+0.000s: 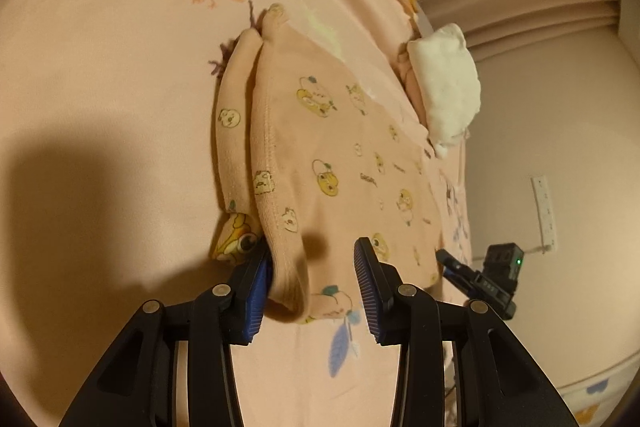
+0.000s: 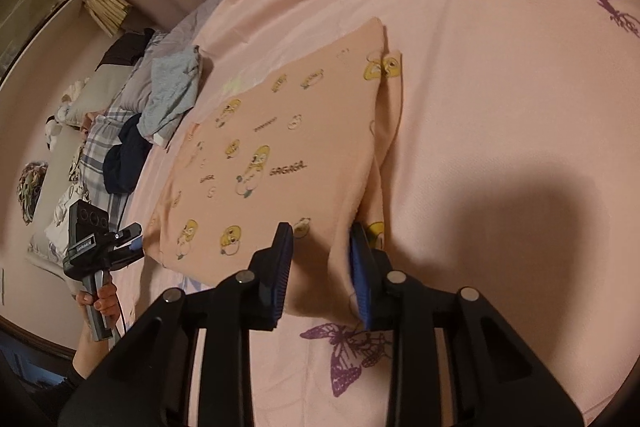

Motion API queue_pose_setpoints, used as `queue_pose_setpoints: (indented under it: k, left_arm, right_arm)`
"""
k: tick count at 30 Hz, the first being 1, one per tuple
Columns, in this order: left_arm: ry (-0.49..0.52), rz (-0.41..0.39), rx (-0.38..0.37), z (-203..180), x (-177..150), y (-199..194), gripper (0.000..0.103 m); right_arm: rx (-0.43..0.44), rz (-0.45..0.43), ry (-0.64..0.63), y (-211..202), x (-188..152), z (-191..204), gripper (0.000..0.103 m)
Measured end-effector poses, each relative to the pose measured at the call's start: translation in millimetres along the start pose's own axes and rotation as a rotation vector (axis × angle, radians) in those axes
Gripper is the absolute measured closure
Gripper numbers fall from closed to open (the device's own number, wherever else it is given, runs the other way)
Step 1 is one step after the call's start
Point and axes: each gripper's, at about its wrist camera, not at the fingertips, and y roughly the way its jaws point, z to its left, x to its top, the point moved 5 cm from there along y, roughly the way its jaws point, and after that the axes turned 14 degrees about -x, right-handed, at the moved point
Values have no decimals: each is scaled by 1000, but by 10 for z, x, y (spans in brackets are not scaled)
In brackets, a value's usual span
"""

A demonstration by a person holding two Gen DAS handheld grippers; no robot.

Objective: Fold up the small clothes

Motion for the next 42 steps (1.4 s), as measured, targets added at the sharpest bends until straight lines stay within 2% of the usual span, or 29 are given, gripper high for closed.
queue_pose_setpoints:
  k: [1, 2, 3, 4, 5, 7, 10, 12, 14, 17, 21, 23, 24, 27, 29, 32, 35, 37, 39, 42]
  left_arm:
    - [4, -1, 10, 3, -2, 17, 65]
    - [8, -1, 26, 12, -8, 11, 69]
    - [5, 4, 34, 22, -15, 20, 87]
    - [0, 13, 34, 37, -27, 25, 98]
    - [3, 22, 33, 39, -45, 25, 101]
    - [36, 42, 41, -1, -97, 1, 101]
    - [65, 51, 5, -82, -187, -107, 101]
    - [79, 46, 30, -72, -229, -210, 101]
    - [60, 45, 60, 10, -255, -264, 101]
    - [14, 43, 78, 134, -289, -262, 101]
    - [30, 53, 117, 126, -334, -253, 101]
    - [48, 76, 151, 109, -354, -289, 101]
    - [57, 76, 161, 92, -357, -313, 101]
    - [98, 57, 189, -1, -324, -388, 101]
    - [126, 32, 185, -92, -255, -384, 101]
    - [164, -2, 178, -233, -74, -225, 101]
    - [180, -28, 171, -326, 142, 13, 101]
    - [177, -60, 198, -345, 325, 107, 101]
    - [169, -85, 183, -369, 474, 154, 101]
    - [144, -81, 185, -309, 691, 282, 101]
  right_arm:
    - [5, 1, -2, 7, -8, 11, 74]
    - [3, 1, -9, 11, -14, 22, 76]
    - [-2, -1, -22, 8, -24, 35, 83]
    - [-5, -4, -30, -2, -35, 40, 90]
    - [-2, -8, -31, -19, -37, 37, 96]
    - [42, -25, -25, -95, -47, 30, 97]
    - [130, -57, -42, -305, -98, 62, 98]
    - [150, -65, -57, -400, -156, 65, 98]
    - [92, -45, -77, -373, -201, 38, 98]
    - [13, 36, -60, -163, -246, -83, 97]
    - [-25, 81, -39, -75, -255, -142, 91]
    - [-69, 52, -61, -172, -230, -135, 86]
    - [-122, 25, -82, -231, -212, -140, 78]
    - [-201, -64, -128, -401, -118, -86, 76]
    - [-192, -119, -158, -488, -46, 20, 77]
    - [-125, -132, -211, -419, 9, 256, 77]
    - [-85, -110, -277, -207, -11, 551, 80]
    - [-69, -88, -312, -54, -67, 768, 80]
    - [-58, -57, -345, 106, -120, 933, 80]
    - [-45, -30, -379, 248, -217, 1047, 80]
